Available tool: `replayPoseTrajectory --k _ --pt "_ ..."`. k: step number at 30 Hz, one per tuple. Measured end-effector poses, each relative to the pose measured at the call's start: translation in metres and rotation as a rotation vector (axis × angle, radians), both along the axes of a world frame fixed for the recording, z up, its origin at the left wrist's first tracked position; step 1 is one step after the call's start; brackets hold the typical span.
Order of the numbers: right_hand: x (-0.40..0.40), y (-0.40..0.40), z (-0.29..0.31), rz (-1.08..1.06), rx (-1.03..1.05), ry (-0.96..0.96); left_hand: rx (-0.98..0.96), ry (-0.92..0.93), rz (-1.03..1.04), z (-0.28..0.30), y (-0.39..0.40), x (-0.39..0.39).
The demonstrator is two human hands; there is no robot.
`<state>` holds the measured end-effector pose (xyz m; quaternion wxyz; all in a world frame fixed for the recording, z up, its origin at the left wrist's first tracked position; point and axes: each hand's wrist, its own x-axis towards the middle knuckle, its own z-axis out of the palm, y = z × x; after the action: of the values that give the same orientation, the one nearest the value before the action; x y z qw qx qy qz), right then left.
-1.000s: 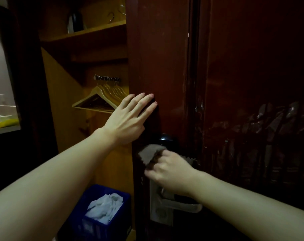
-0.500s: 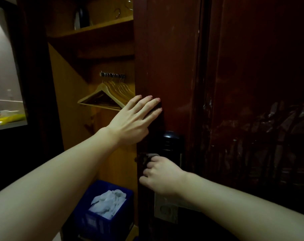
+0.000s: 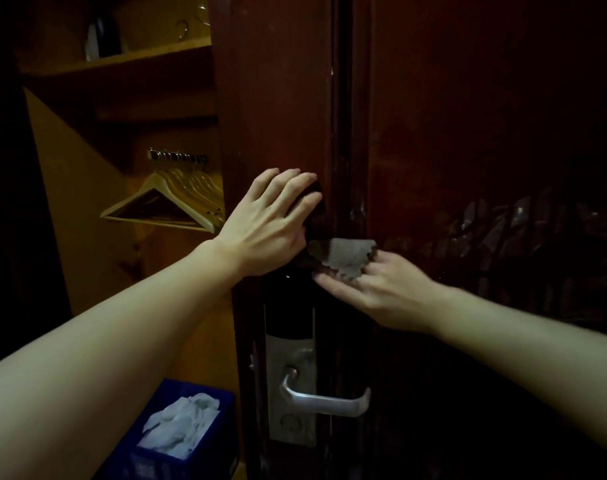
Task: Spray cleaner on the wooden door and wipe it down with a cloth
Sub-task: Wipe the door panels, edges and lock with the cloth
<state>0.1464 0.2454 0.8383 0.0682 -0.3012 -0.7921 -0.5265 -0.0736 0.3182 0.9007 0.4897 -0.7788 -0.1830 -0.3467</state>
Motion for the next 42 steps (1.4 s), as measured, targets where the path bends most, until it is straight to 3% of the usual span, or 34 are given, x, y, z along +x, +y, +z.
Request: replayPoseTrajectory --k 4,7,12,15,19,21,26,29,34,36,39,42 --pt "0.016 -0.004 0.052 -0.040 0.207 0.150 0.011 -0.033 -0.015 0.010 -0.004 0.009" --pt "0.009 -0.006 0.041 0.004 0.239 0.241 0.011 -0.055 -0.031 0.017 -0.008 0.020" --pt "0.037 -0.020 -0.047 -0.009 -0.075 0.006 0.032 0.039 -0.064 0.007 -0.011 0.037" --pt "0.045 -0.023 -0.027 -0.054 -0.027 -0.002 0.058 0.029 -0.074 0.006 -0.010 0.043" --pt "0.051 -0.024 0.044 -0.041 0.283 0.337 0.087 -0.030 -0.108 0.010 -0.013 0.056" --pt "0.055 -0.027 0.041 -0.048 0.322 0.418 0.088 -0.032 -0.126 0.010 -0.014 0.066" --pt "0.088 -0.043 -0.044 -0.092 0.108 0.219 0.108 0.055 -0.194 -0.001 -0.020 0.094" --pt "0.107 -0.054 -0.019 -0.098 0.127 0.216 0.118 0.060 -0.210 -0.001 -0.024 0.109" --pt "0.121 -0.063 0.044 -0.148 0.360 0.474 0.108 -0.006 -0.229 0.012 -0.036 0.142" --pt "0.128 -0.065 0.021 -0.115 0.326 0.518 0.112 -0.007 -0.248 0.013 -0.042 0.156" --pt "0.152 -0.081 -0.037 -0.117 0.209 0.374 0.127 0.031 -0.293 0.010 -0.052 0.177" --pt "0.181 -0.098 -0.037 -0.170 0.172 0.309 0.126 0.049 -0.313 0.010 -0.062 0.197"
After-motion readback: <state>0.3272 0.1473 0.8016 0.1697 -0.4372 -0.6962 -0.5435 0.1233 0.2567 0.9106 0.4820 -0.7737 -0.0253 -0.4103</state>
